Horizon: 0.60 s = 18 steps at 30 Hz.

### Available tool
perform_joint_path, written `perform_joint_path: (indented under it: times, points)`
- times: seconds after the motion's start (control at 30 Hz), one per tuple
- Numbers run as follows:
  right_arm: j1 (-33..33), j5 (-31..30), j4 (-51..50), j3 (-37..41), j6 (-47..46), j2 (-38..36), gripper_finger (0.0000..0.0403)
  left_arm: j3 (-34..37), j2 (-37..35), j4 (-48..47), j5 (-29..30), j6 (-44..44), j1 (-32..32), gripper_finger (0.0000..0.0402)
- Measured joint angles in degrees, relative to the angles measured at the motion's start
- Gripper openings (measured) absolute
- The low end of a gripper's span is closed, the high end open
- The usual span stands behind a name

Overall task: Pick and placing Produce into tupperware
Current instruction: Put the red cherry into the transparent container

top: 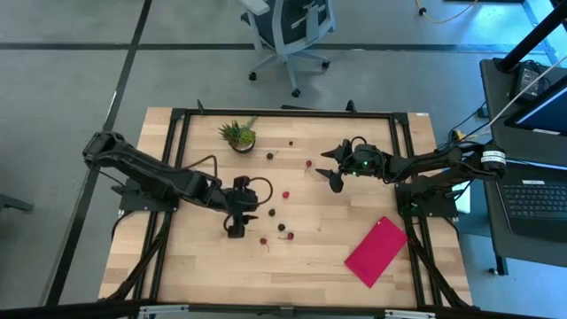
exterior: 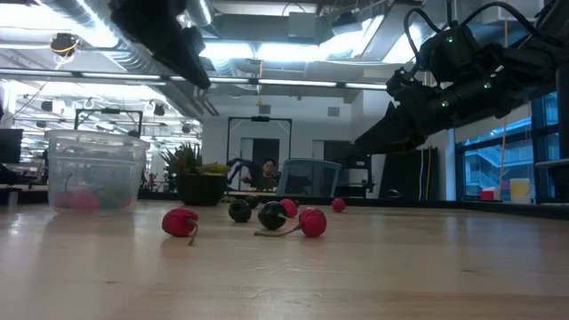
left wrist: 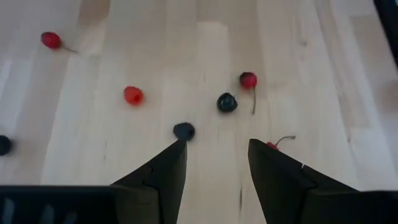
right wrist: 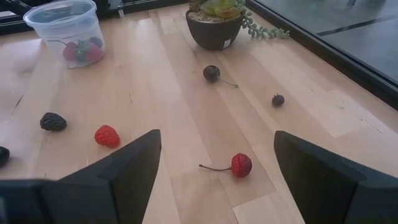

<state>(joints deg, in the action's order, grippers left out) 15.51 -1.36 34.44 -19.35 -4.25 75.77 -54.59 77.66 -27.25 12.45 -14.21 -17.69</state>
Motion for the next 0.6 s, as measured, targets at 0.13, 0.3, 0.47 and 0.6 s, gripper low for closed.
perform_joint_path:
  times: [0.13,0.3,0.47,0.6]
  points:
    - [0.0,0.0,0.0,0.0,0.1,0.0,0.0314,0.0,3.7,1.5,0.0,-0.2,-0.8,0.0165]
    - [0.0,0.0,0.0,0.0,0.1,0.0,0.0314,0.0,9.4,6.4,-2.5,-0.4,-2.2,0.0165]
    - [0.0,0.0,0.0,0.0,0.0,0.0,0.0314,0.0,14.5,11.2,-7.0,-1.7,-3.0,0.0165]
    - [0.0,0.0,0.0,0.0,0.0,0.0,0.0314,0.0,17.8,12.0,-7.2,-1.7,-3.4,0.0165]
